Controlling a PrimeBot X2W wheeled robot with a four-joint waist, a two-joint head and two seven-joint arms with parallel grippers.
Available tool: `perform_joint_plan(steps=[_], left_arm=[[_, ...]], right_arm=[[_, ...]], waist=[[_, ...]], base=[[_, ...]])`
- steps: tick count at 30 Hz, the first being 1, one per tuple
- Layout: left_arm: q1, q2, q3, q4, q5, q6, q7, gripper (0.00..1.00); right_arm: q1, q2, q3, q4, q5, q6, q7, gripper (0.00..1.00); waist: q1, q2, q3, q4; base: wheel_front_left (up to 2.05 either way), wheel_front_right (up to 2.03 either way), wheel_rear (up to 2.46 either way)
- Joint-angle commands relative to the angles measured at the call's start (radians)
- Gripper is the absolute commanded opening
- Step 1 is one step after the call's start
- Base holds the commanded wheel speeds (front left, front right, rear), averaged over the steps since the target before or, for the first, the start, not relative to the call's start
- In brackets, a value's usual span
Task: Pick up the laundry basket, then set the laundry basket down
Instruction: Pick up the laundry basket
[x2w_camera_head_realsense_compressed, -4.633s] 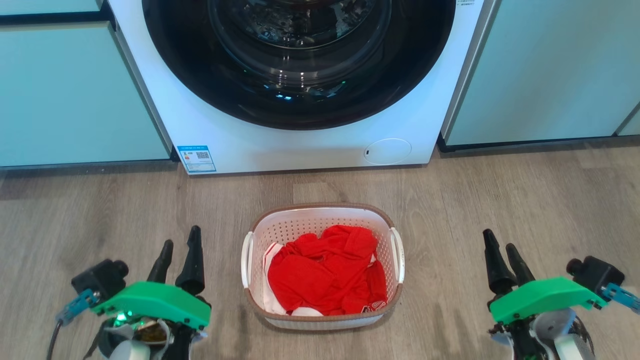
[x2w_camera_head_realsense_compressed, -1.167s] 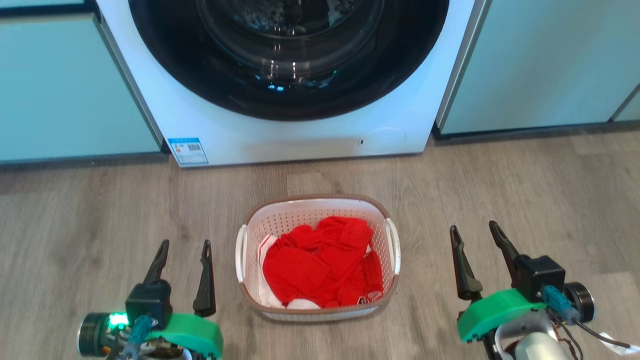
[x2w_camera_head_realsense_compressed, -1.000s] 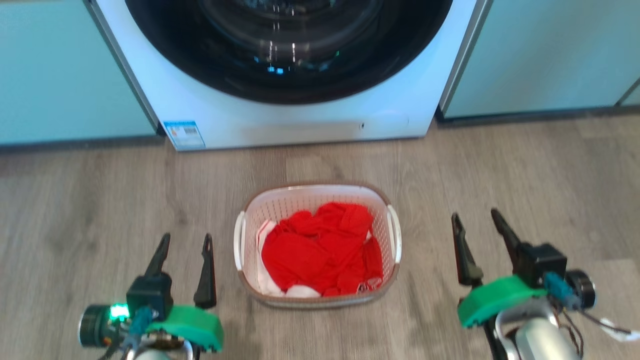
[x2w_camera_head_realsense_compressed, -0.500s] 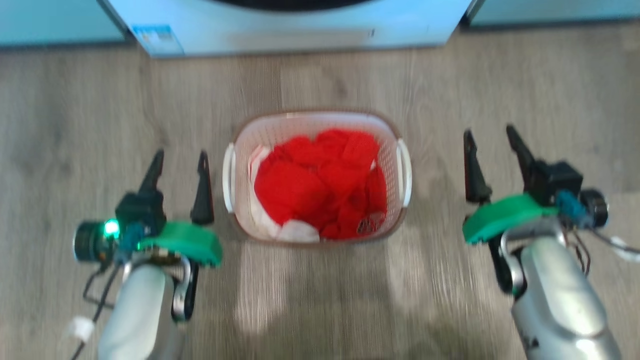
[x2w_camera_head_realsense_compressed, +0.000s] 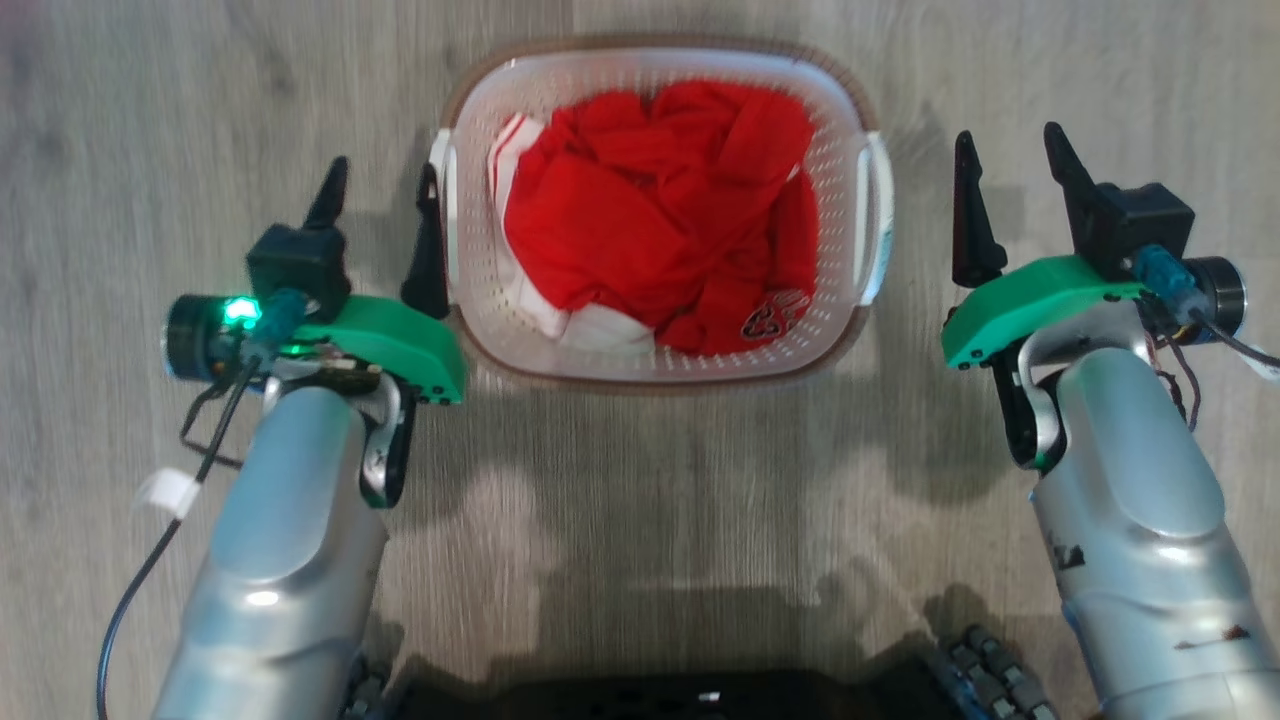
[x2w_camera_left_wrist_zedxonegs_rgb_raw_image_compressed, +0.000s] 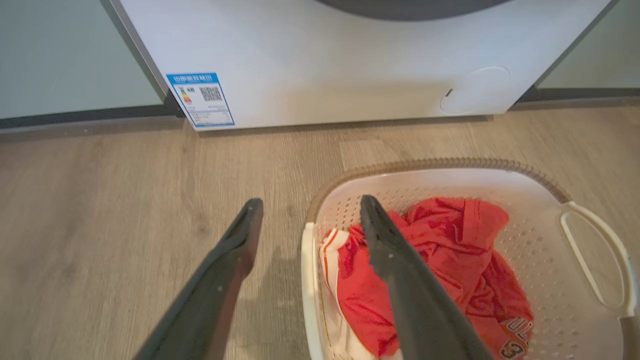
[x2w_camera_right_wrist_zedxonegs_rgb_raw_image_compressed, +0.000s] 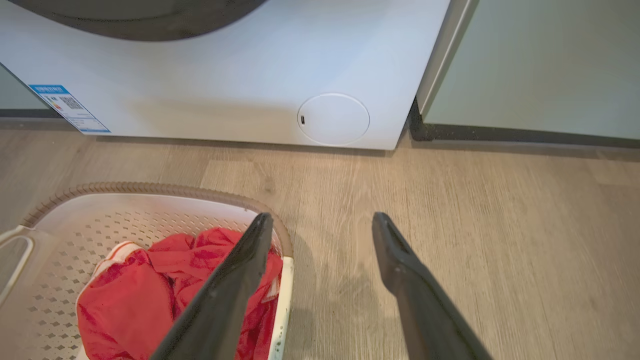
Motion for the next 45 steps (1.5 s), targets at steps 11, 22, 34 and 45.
perform_joint_plan(steps=[11,22,34,45], left_arm=[[-0.119,0.018,-0.055,0.155,-0.037,-0.021,-0.008,1.0],[-0.239,0.018,-0.061,0.289,-0.048,-0.012,-0.008,1.0],[-0.308,0.018,-0.095,0.371,-0.055,-0.024,-0.008,1.0],[-0.358,0.018,-0.163,0.439,-0.113,-0.02,-0.008,1.0]], right_arm=[[-0.067,0.001,0.038,0.069,0.024,0.007,-0.008,1.0],[-0.108,0.001,0.062,0.088,0.036,0.007,-0.008,1.0],[-0.135,0.001,0.09,0.127,0.046,0.007,-0.008,1.0],[-0.168,0.001,0.118,0.186,0.068,0.007,-0.008,1.0]], waist=[[-0.0002,0.0,0.152,0.028],[-0.0002,0.0,0.253,0.034],[-0.0002,0.0,0.304,0.048],[-0.0002,0.0,0.323,0.057]], base=[[0.0,0.0,0.0],[0.0,0.0,0.0],[0.0,0.0,0.0],[0.0,0.0,0.0]])
